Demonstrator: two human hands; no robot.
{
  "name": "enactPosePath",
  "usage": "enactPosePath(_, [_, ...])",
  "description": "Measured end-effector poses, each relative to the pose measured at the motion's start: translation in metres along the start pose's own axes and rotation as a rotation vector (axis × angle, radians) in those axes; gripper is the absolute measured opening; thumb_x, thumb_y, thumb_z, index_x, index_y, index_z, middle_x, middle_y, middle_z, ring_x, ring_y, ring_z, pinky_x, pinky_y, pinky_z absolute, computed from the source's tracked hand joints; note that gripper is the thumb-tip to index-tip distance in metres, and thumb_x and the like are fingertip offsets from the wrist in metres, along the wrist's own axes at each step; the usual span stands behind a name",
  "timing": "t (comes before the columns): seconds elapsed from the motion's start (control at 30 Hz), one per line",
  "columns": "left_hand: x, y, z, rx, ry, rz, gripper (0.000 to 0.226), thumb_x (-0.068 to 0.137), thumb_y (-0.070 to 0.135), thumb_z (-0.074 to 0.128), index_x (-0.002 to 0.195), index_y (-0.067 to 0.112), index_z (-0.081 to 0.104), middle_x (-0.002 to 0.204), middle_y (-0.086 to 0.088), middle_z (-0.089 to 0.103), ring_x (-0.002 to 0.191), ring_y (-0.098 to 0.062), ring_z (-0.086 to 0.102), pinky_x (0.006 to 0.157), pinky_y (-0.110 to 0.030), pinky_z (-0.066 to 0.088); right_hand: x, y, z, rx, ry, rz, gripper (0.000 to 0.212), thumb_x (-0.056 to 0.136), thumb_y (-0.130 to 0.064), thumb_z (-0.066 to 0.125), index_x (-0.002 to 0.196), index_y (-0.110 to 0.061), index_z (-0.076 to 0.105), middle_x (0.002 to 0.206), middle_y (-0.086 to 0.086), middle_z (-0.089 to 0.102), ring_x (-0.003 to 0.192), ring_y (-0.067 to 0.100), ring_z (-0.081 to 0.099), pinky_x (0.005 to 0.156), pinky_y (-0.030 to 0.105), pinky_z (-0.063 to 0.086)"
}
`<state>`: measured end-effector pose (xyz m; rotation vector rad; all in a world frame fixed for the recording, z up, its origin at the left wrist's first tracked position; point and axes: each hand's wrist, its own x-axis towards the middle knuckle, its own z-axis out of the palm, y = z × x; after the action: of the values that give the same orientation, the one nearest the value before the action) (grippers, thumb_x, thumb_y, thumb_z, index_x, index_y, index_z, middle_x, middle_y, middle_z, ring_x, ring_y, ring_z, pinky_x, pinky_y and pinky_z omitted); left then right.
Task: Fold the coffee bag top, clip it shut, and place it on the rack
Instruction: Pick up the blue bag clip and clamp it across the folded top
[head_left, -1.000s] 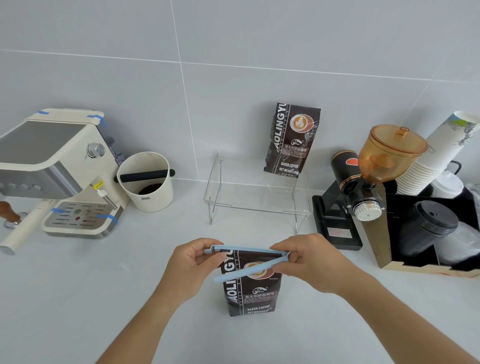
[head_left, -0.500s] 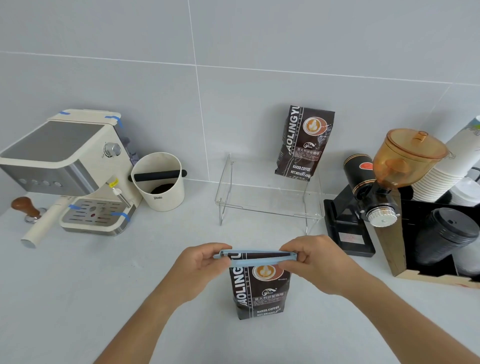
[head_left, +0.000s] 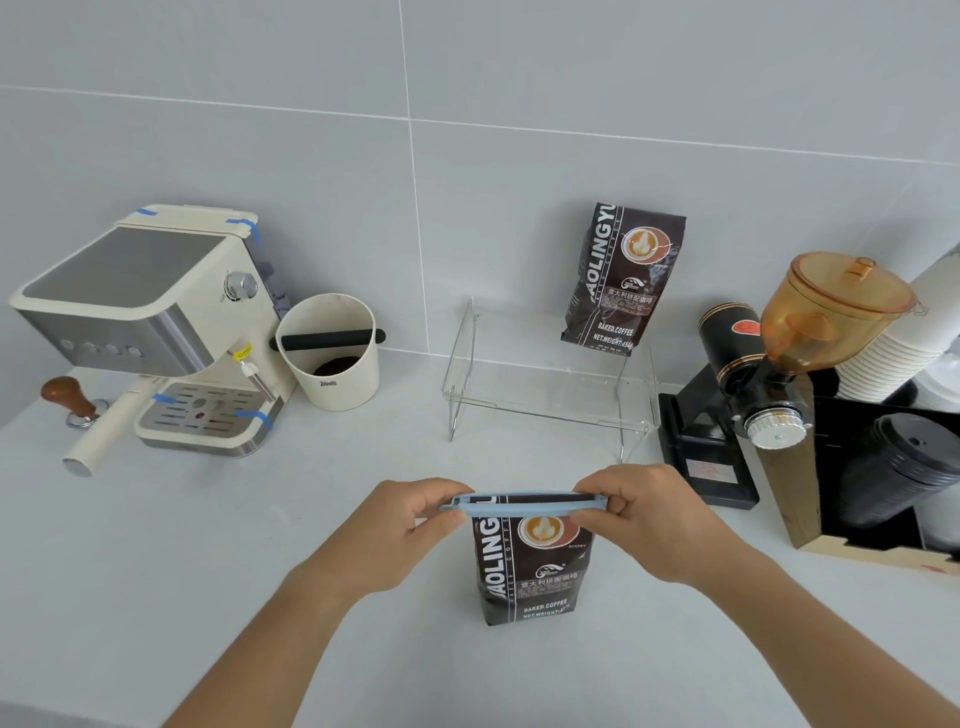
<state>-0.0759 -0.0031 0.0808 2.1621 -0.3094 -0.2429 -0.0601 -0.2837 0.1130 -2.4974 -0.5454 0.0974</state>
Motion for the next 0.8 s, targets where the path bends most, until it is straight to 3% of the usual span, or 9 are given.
enactPosePath(0.07, [-0.001, -0.001, 0.003, 0.039, 0.029, 0.023, 0.026, 0.094, 0.031, 0.056, 0.094, 0.057, 0.061, 0.095, 0.006, 0.074, 0.091, -0.026, 0.069, 0.084, -0.038, 0.052, -0.001, 0.000, 0.001, 0.009, 0.011, -0.012, 0.010, 0.084, -0.028, 0.071, 0.088, -0.019, 0.075, 0.070, 0.000, 0.068, 0.074, 0.017, 0.053, 0.057, 0.023, 0.042])
enactPosePath(0.13, [-0.002, -0.003, 0.007, 0.065, 0.057, 0.042, 0.019, 0.094, 0.032, 0.055, 0.097, 0.051, 0.062, 0.087, 0.004, 0.073, 0.081, -0.034, 0.067, 0.076, -0.040, 0.052, -0.003, 0.001, 0.001, 0.017, 0.028, -0.020, 0.009, 0.083, -0.026, 0.072, 0.086, -0.018, 0.074, 0.066, -0.001, 0.065, 0.070, 0.013, 0.051, 0.055, 0.022, 0.041])
enactPosePath(0.27, [-0.002, -0.006, 0.011, 0.089, 0.091, 0.062, 0.015, 0.094, 0.035, 0.053, 0.099, 0.045, 0.063, 0.080, 0.006, 0.071, 0.072, -0.033, 0.066, 0.067, -0.036, 0.051, -0.005, 0.001, 0.006, 0.007, 0.065, -0.018, 0.011, 0.082, -0.026, 0.073, 0.082, -0.016, 0.073, 0.064, 0.001, 0.063, 0.070, 0.017, 0.049, 0.054, 0.022, 0.039])
enactPosePath(0.4, [-0.001, -0.006, 0.012, 0.126, 0.113, 0.071, 0.017, 0.095, 0.027, 0.056, 0.106, 0.028, 0.068, 0.073, 0.012, 0.068, 0.061, -0.019, 0.059, 0.060, -0.020, 0.045, -0.007, 0.004, 0.012, -0.007, 0.125, -0.019, 0.011, 0.080, -0.027, 0.076, 0.083, -0.017, 0.074, 0.065, 0.002, 0.063, 0.073, 0.015, 0.050, 0.057, 0.015, 0.037])
enactPosePath(0.57, [-0.003, -0.009, 0.014, 0.086, 0.162, 0.080, 0.024, 0.091, 0.033, 0.050, 0.106, 0.027, 0.068, 0.078, -0.004, 0.074, 0.065, -0.027, 0.064, 0.064, -0.037, 0.049, -0.009, 0.003, 0.021, -0.009, 0.185, -0.049, 0.011, 0.079, -0.023, 0.078, 0.084, -0.015, 0.073, 0.064, 0.003, 0.063, 0.073, 0.018, 0.051, 0.058, 0.012, 0.038])
enactPosePath(0.7, [-0.002, -0.008, 0.016, 0.112, 0.170, 0.083, 0.027, 0.091, 0.034, 0.050, 0.108, 0.025, 0.069, 0.083, 0.007, 0.075, 0.069, -0.026, 0.068, 0.067, -0.031, 0.050, -0.014, 0.006, 0.025, 0.009, 0.208, -0.048, 0.012, 0.078, -0.023, 0.077, 0.085, -0.015, 0.073, 0.064, 0.003, 0.063, 0.069, 0.017, 0.051, 0.058, 0.007, 0.036])
enactPosePath(0.8, [-0.002, -0.006, 0.017, 0.077, 0.135, 0.046, 0.024, 0.092, 0.033, 0.053, 0.110, 0.027, 0.068, 0.091, 0.015, 0.074, 0.080, -0.021, 0.071, 0.073, -0.029, 0.051, -0.017, 0.008, 0.025, 0.065, 0.211, -0.010, 0.014, 0.075, -0.020, 0.080, 0.086, -0.014, 0.074, 0.065, -0.002, 0.062, 0.065, 0.007, 0.053, 0.058, 0.006, 0.039])
